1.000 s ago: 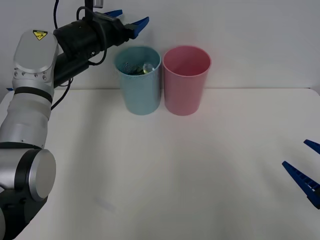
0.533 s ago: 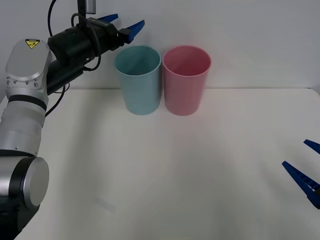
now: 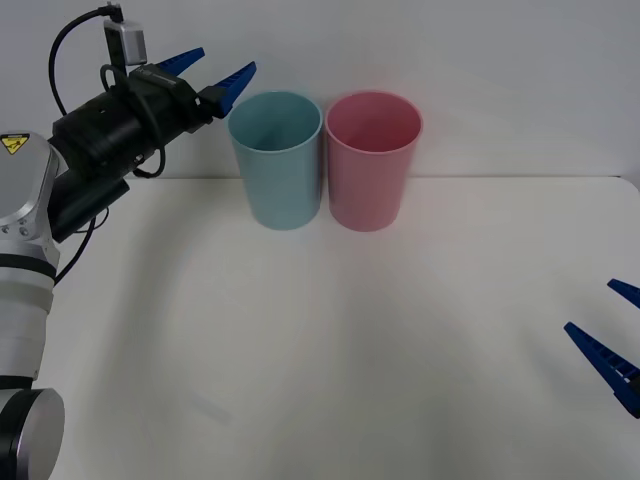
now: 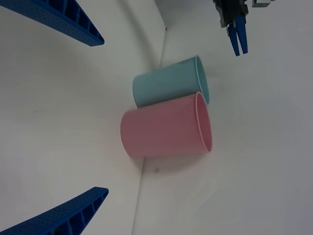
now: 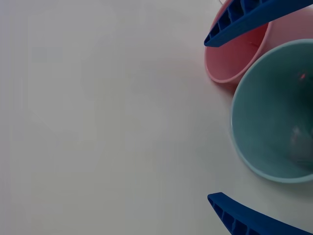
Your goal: Grasp the object on the table and drop it into the matching bin: aluminum can to the light blue bin, PET bottle to the pink bin.
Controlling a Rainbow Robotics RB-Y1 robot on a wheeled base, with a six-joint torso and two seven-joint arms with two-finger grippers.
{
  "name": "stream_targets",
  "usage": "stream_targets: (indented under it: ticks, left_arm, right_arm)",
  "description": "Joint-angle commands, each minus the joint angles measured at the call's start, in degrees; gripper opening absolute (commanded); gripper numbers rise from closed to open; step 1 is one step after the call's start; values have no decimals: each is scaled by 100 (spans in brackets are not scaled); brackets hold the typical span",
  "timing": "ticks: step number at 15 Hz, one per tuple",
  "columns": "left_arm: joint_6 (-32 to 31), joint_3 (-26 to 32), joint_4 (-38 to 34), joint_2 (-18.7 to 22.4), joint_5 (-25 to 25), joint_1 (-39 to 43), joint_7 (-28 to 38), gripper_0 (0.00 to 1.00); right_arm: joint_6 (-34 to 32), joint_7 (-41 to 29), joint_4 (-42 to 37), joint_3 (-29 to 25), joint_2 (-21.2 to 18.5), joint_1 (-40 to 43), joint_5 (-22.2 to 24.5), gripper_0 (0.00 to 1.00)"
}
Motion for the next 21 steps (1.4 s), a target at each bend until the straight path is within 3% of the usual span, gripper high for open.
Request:
stream_targets:
  ticks: [1, 6, 11, 17, 21]
  left_arm:
    - [0, 101, -608, 70, 240, 604, -90, 100]
    - [-264, 541, -1495, 70, 425, 1597, -275, 100]
    - [-1283, 1446, -1689, 78, 671, 2371, -996, 100]
    - [-1784, 1710, -1908, 606, 1585, 3452, -1585, 100]
    - [-2400, 2123, -2005, 826, 1822, 4111, -1787, 100]
  right_arm:
    - [0, 0, 0, 0, 0, 0, 0, 100]
    - [0, 0, 0, 0, 0, 0, 0, 100]
    - [0, 0, 0, 0, 0, 0, 0, 100]
    - [0, 0, 0, 0, 0, 0, 0, 100]
    - [0, 0, 0, 0, 0, 0, 0, 100]
